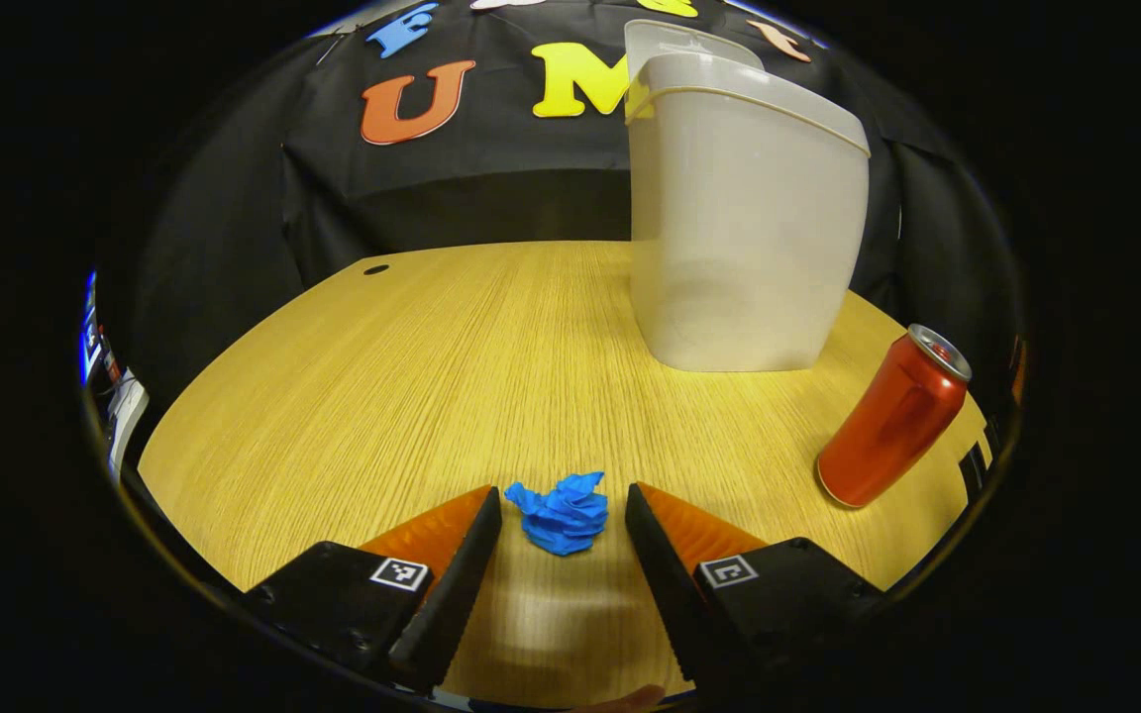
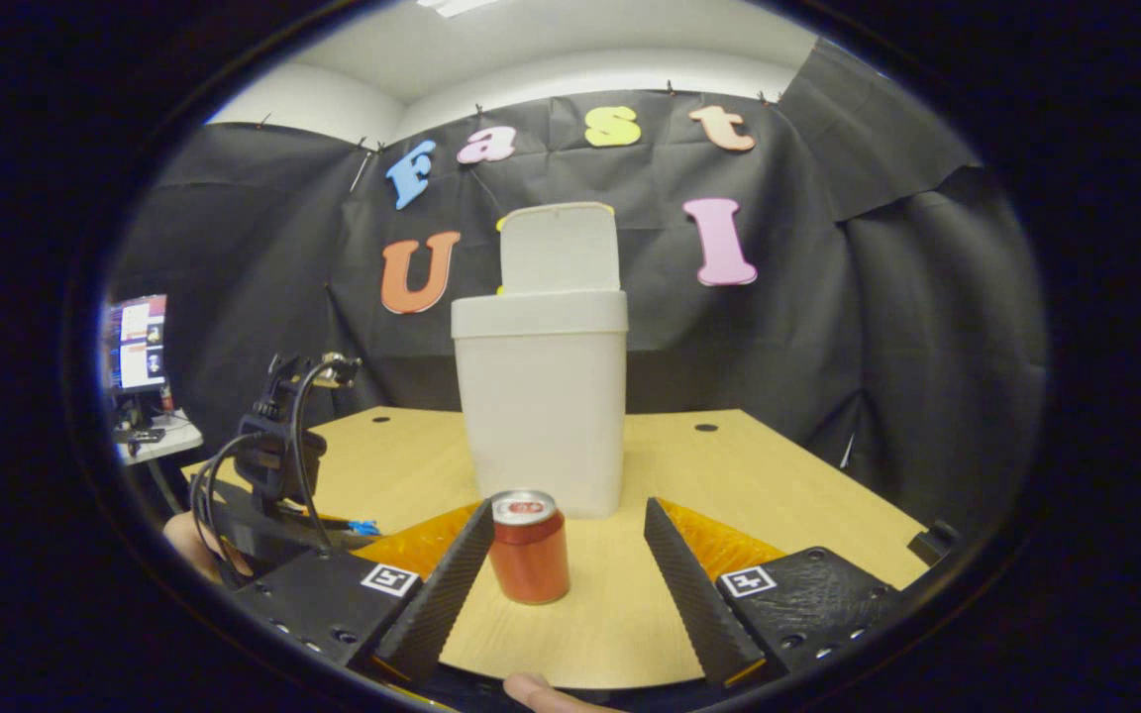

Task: Press the lid of the desktop garbage bin to open it, pick up the crumpled paper on the desktop and throw it into the bin, then pick up the pop can on the desktop and drop it into the bin, and finally close the garbage bin lid.

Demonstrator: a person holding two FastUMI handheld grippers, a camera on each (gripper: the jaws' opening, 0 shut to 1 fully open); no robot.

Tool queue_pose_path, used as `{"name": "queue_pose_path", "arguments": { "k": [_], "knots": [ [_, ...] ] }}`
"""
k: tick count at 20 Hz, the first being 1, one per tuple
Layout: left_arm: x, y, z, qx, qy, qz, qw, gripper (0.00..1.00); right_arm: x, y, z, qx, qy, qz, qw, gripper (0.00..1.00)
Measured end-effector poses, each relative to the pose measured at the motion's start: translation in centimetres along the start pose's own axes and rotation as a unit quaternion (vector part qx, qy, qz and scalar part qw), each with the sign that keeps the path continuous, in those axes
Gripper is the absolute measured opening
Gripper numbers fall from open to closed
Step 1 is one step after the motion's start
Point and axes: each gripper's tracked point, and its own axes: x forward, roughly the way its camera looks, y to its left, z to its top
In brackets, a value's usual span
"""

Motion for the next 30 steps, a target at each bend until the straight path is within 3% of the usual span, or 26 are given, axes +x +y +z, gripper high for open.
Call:
{"name": "queue_pose_path", "arguments": {
  "k": [1, 2, 3, 6, 7, 8, 10, 12, 13, 16, 17, 18, 25, 28, 30],
  "knots": [
    [0.1, -0.1, 0.0, -0.001, -0.001, -0.002, 1.000, 0.83, 0.2, -0.1, -0.8, 0.006, 0.013, -0.001, 1.000, 0.95],
    [0.0, 0.2, 0.1, -0.001, -0.003, -0.002, 1.000, 0.87, 0.5, -0.4, -1.6, 0.010, 0.025, -0.005, 1.000, 0.96],
    [-0.1, 0.6, 0.2, -0.001, -0.003, 0.000, 1.000, 0.79, 0.8, -0.7, -2.4, 0.012, 0.035, -0.008, 0.999, 0.95],
    [-0.1, 1.8, 0.5, -0.005, -0.003, 0.009, 1.000, 0.68, 1.6, -1.2, -3.6, 0.003, 0.044, -0.023, 0.999, 0.95],
    [-0.2, 2.2, 0.6, -0.004, -0.005, 0.009, 1.000, 0.72, 1.8, -1.1, -3.8, -0.003, 0.044, -0.025, 0.999, 0.95],
    [-0.3, 2.6, 0.9, -0.003, -0.008, 0.007, 1.000, 0.60, 2.0, -0.9, -4.1, -0.008, 0.046, -0.023, 0.999, 0.94],
    [-0.8, 3.7, 1.4, 0.003, -0.016, 0.001, 1.000, 0.48, 2.4, -0.5, -4.6, -0.010, 0.054, -0.017, 0.998, 0.94],
    [-1.1, 4.2, 2.0, 0.007, -0.022, -0.003, 1.000, 0.51, 2.5, 0.7, -5.1, -0.010, 0.061, -0.002, 0.998, 0.95],
    [-1.3, 4.5, 2.4, 0.006, -0.023, -0.005, 1.000, 0.44, 2.7, 1.0, -5.1, -0.013, 0.062, 0.001, 0.998, 0.94],
    [-1.6, 4.6, 3.4, 0.003, -0.038, -0.005, 0.999, 0.41, 3.7, 1.4, -5.4, -0.020, 0.064, 0.000, 0.998, 0.95],
    [-1.7, 4.8, 4.0, 0.003, -0.046, 0.001, 0.999, 0.46, 4.3, 1.7, -5.6, -0.018, 0.068, 0.004, 0.998, 0.94],
    [-1.9, 4.9, 4.8, 0.002, -0.055, 0.007, 0.998, 0.40, 4.8, 2.0, -5.9, -0.020, 0.070, 0.007, 0.997, 0.94],
    [-2.8, 4.6, 5.6, -0.007, -0.059, -0.002, 0.998, 0.41, 7.7, 2.7, -6.8, -0.034, 0.078, 0.007, 0.996, 0.94],
    [-2.8, 4.8, 6.1, -0.004, -0.061, -0.004, 0.998, 0.41, 8.0, 2.4, -5.6, -0.041, 0.061, -0.003, 0.997, 0.81],
    [-3.0, 4.7, 6.9, -0.008, -0.071, 0.000, 0.997, 0.40, 7.8, 3.1, -4.4, -0.041, 0.054, 0.008, 0.998, 0.81]
  ]
}}
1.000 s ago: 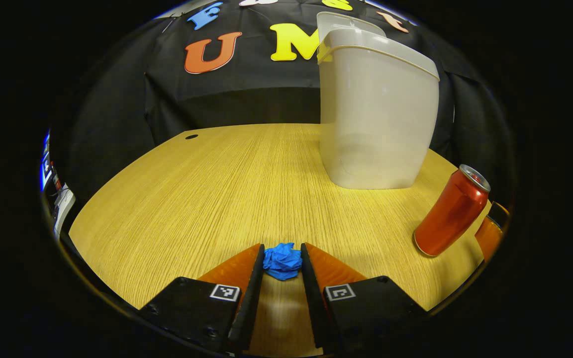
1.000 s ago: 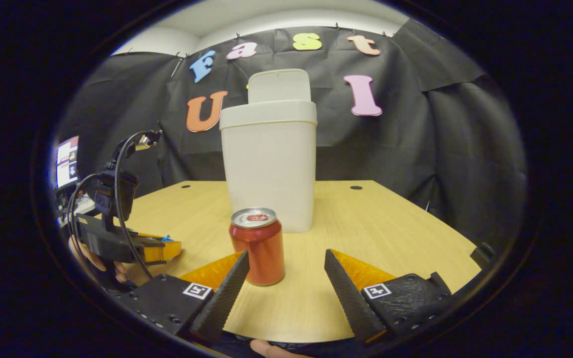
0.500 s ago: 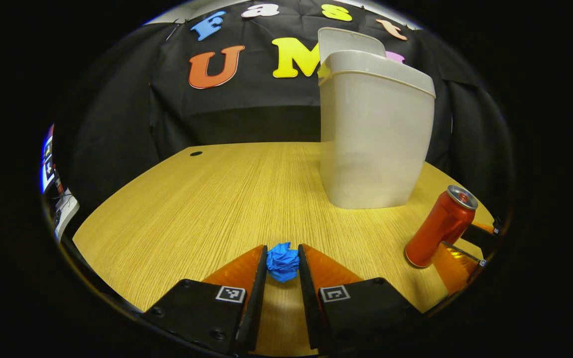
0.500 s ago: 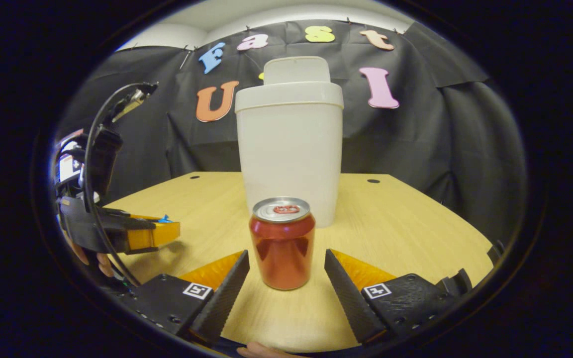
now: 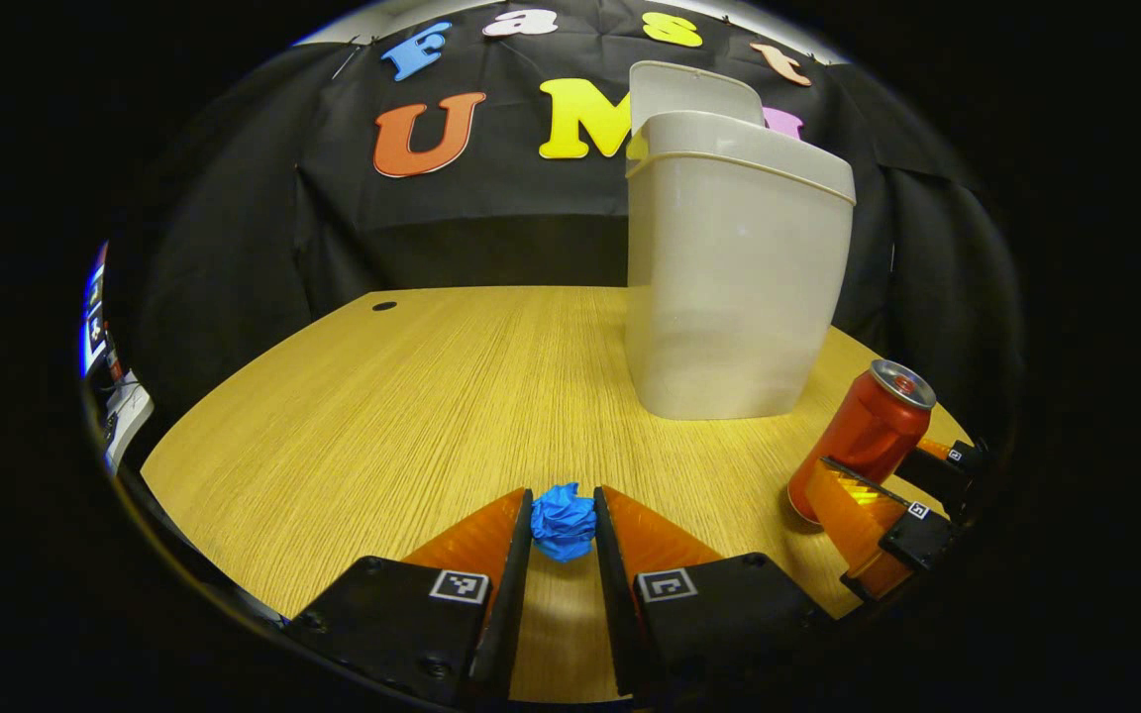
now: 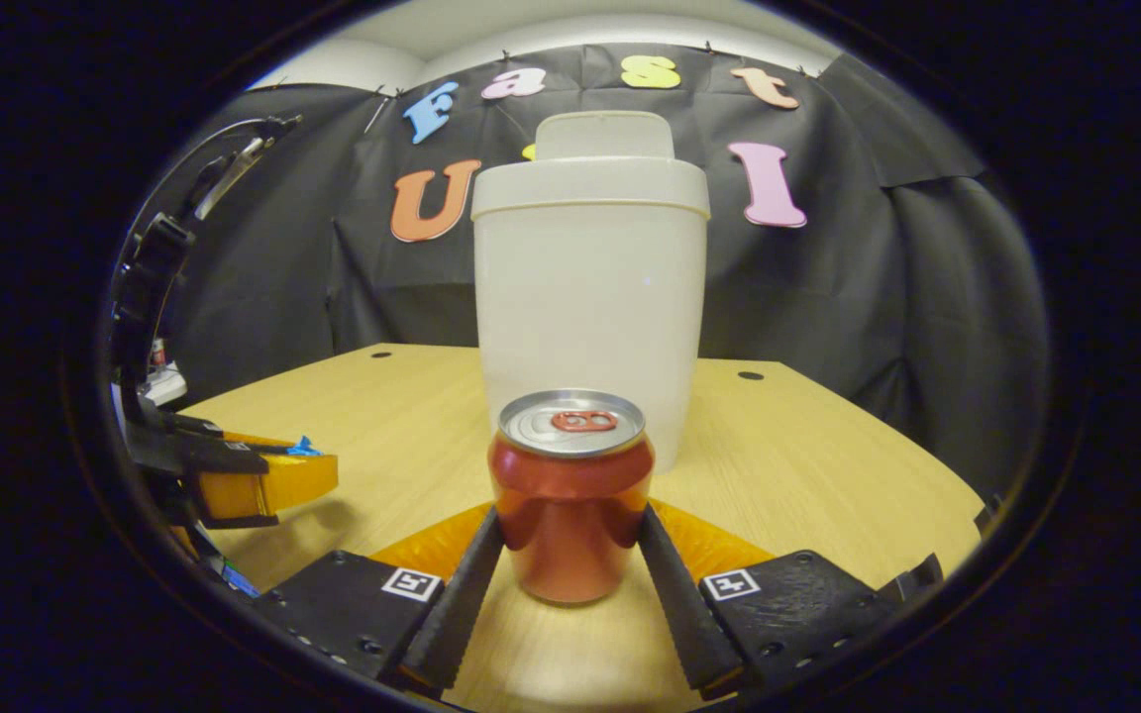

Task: Press the lid of the desktop garbage bin to open it, pick up the crumpled paper on the desktop and throw it into the bin, then pick up the pop can on the desktop and drop it into the bin, and finally close the garbage bin lid.

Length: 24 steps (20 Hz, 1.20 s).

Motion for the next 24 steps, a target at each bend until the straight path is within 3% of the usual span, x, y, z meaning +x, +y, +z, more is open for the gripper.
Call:
{"name": "queue_pose_path", "arguments": {
  "k": [5, 11, 15, 19, 24],
  "knots": [
    [-1.9, 0.7, 3.2, -0.017, -0.045, 0.012, 0.999, 0.40, -1.8, -1.1, 5.9, -0.022, -0.049, -0.017, 0.998, 0.80],
    [-5.3, 0.6, 6.8, -0.023, -0.085, 0.011, 0.996, 0.40, -5.8, -1.9, 12.6, -0.019, -0.087, -0.007, 0.996, 0.80],
    [-7.6, -0.1, 9.4, -0.021, -0.118, 0.013, 0.993, 0.40, -9.2, -4.3, 17.1, -0.036, -0.132, -0.035, 0.990, 0.80],
    [-10.1, -1.3, 12.2, -0.003, -0.156, 0.013, 0.988, 0.40, -12.1, -6.3, 19.1, -0.049, -0.163, -0.047, 0.984, 0.79],
    [-11.7, -3.2, 13.8, 0.017, -0.173, 0.002, 0.985, 0.40, -12.7, -8.8, 19.2, -0.032, -0.168, -0.057, 0.984, 0.79]
  ]
}}
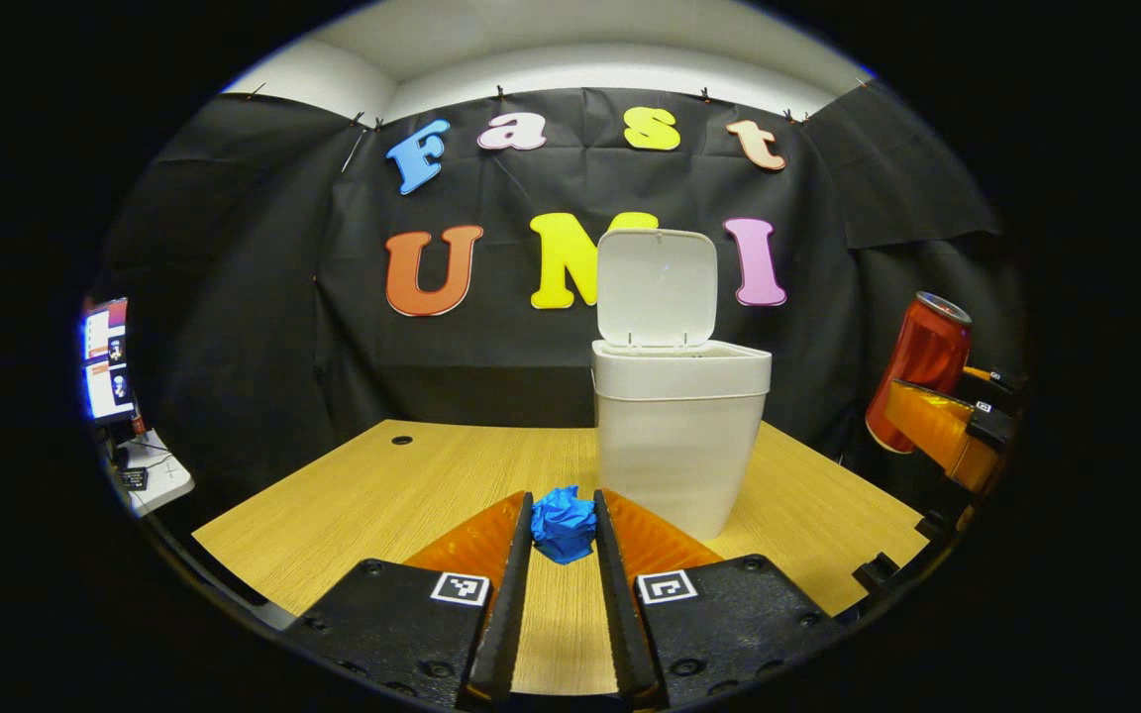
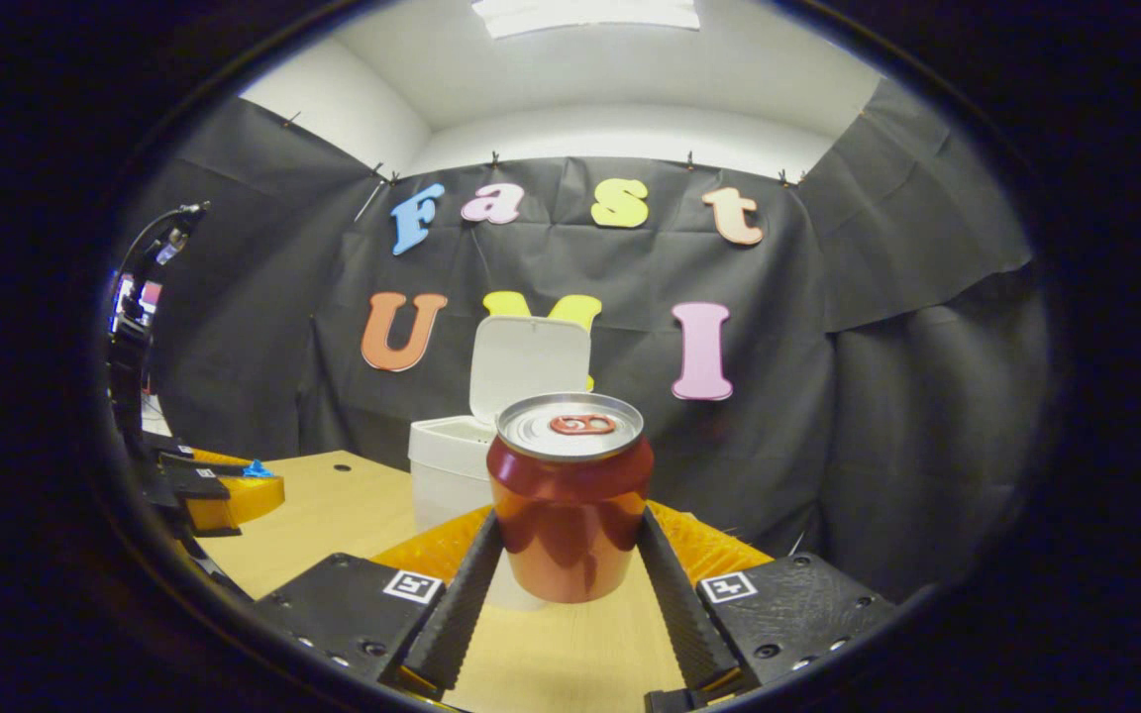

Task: Press the lid of the desktop garbage bin to open it, pick up the crumpled paper on the desktop and throw it into the bin, then pick up the pop can on the desktop and drop it into the bin, and finally close the garbage bin lid.

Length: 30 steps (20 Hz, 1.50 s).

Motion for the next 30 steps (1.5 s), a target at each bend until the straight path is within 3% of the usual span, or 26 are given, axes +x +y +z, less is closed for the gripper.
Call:
{"name": "queue_pose_path", "arguments": {
  "k": [7, 16, 25, 30],
  "knots": [
    [-0.7, 0.5, 2.9, 0.033, -0.041, 0.038, 0.998, 0.41, 1.3, -0.1, -1.5, 0.029, 0.025, 0.034, 0.999, 0.80],
    [0.6, -0.7, 5.2, 0.037, -0.041, 0.038, 0.998, 0.42, 1.0, -1.4, -1.0, 0.049, 0.018, 0.044, 0.998, 0.79],
    [7.5, -3.2, 8.8, 0.014, -0.034, 0.015, 0.999, 0.42, 0.9, -3.2, -0.5, 0.055, 0.012, 0.036, 0.998, 0.79],
    [13.4, -5.3, 10.9, -0.025, -0.028, -0.005, 0.999, 0.42, 0.6, -3.2, -0.5, 0.053, 0.007, 0.047, 0.997, 0.79]
  ]
}}
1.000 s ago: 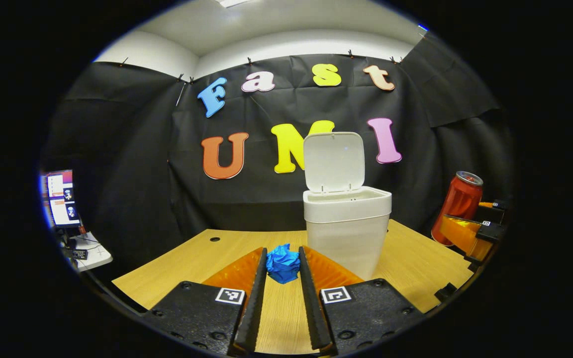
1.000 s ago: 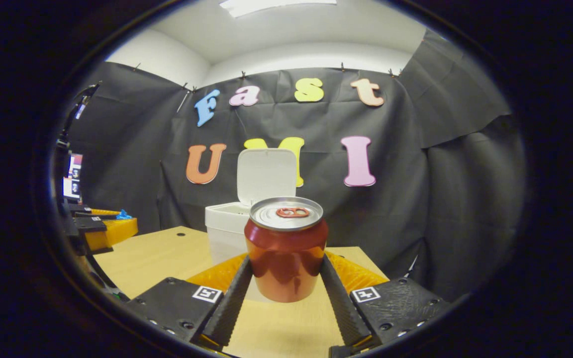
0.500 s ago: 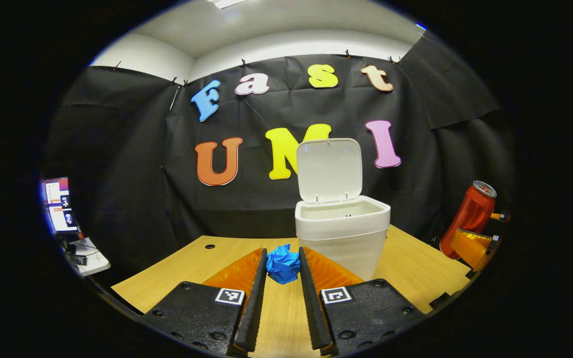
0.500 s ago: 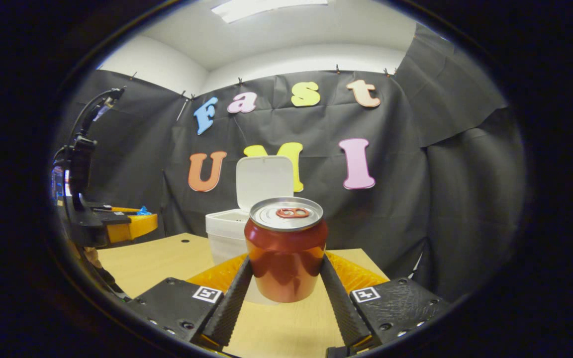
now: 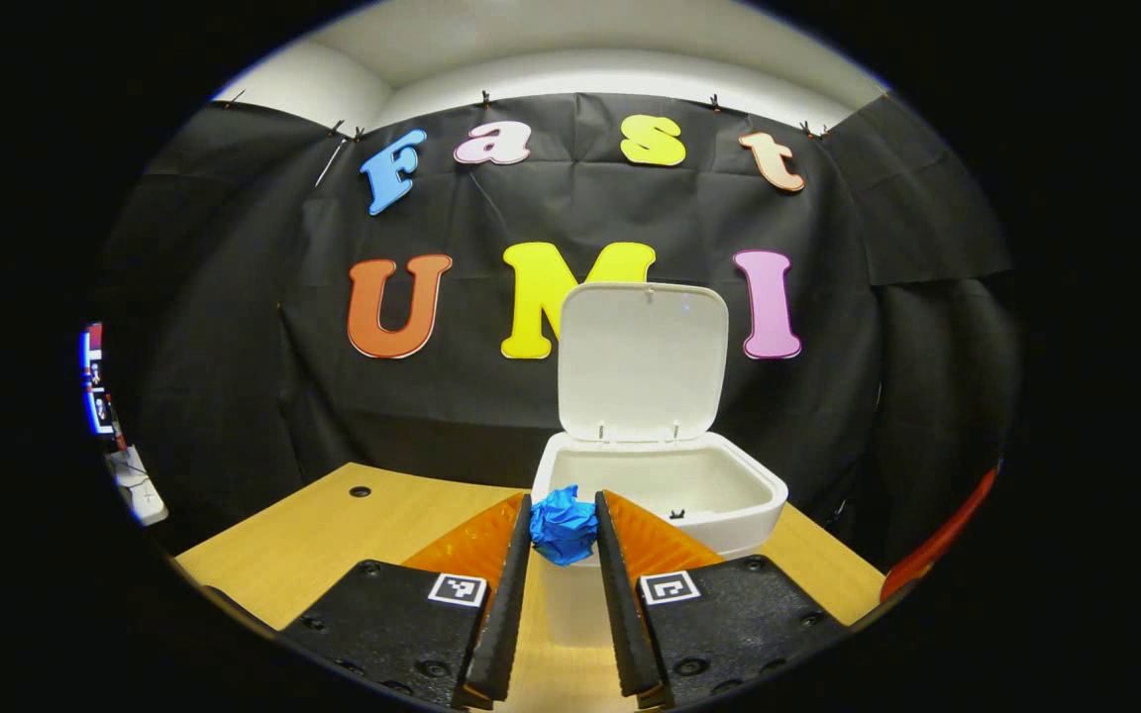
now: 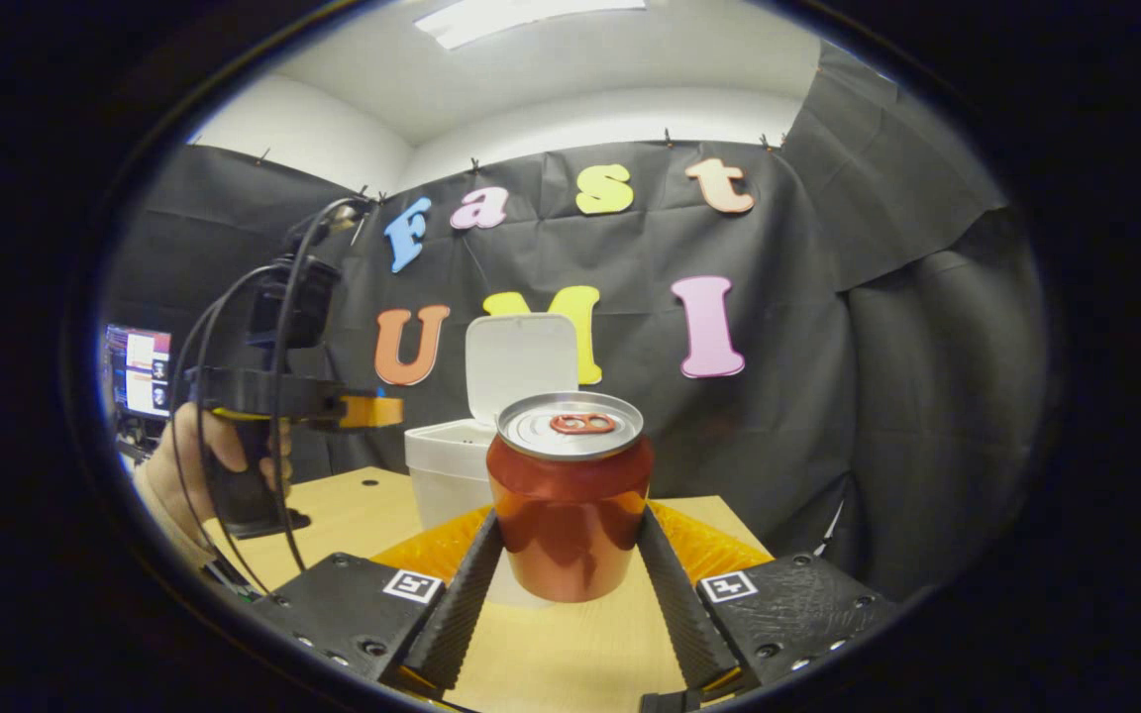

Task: Press the lid of the desktop garbage bin to open it, pick up the crumpled paper on the desktop and throw it into the bin, then pick up the pop can on the desktop and drop it into the bin, and finally close the garbage bin lid.

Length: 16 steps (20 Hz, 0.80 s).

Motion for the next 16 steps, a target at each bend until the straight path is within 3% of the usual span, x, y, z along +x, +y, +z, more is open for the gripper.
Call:
{"name": "queue_pose_path", "arguments": {
  "k": [4, 7, 16],
  "knots": [
    [5.5, -2.8, 0.8, 0.031, -0.014, -0.028, 0.999, 0.43, 0.4, -0.3, -0.3, -0.003, 0.000, 0.007, 1.000, 0.79],
    [9.0, -5.0, 0.2, 0.025, -0.011, -0.045, 0.999, 0.43, 0.3, -1.5, -0.2, 0.006, 0.000, 0.002, 1.000, 0.79],
    [11.4, -9.2, -0.8, 0.029, 0.002, -0.059, 0.998, 0.44, -0.2, -6.2, 1.3, 0.043, -0.022, -0.034, 0.998, 0.79]
  ]
}}
